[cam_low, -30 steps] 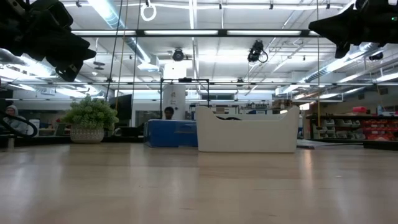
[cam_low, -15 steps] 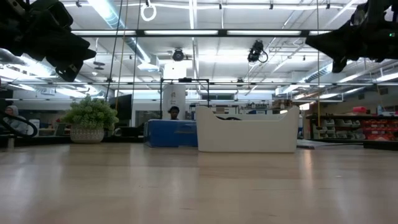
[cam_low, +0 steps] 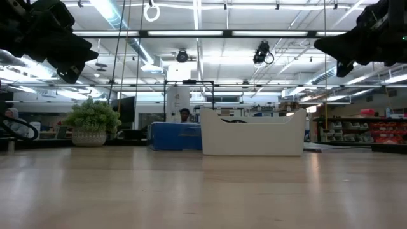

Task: Pick and place USB-C Cables
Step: Return to Home Position

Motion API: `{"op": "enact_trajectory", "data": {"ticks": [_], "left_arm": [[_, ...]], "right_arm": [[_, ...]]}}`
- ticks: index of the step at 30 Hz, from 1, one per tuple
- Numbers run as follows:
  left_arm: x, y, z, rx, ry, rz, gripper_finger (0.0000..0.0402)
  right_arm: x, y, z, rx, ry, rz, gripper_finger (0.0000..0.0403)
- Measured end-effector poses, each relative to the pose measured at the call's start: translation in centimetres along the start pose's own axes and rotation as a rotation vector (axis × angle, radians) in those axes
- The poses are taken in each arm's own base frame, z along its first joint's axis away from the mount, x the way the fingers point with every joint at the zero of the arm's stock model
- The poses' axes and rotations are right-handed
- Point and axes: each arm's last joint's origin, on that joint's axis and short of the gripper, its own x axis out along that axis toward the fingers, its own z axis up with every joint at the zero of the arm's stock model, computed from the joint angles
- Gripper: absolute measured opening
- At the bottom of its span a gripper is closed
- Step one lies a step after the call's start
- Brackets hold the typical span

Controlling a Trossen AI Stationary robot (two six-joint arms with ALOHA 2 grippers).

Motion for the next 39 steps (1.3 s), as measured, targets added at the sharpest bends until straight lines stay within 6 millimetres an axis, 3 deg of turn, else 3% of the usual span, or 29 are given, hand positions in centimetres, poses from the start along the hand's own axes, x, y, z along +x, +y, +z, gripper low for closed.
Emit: {"op": "enact_trajectory", "data": {"ticks": [39], "left_arm": [[0.1, 0.17, -0.5, 0.001, 0.001, 0.0, 0.0107]], "right_arm": [[-0.01, 0.01, -0.33, -0.007, 0.035, 0.01, 0.0018]]}}
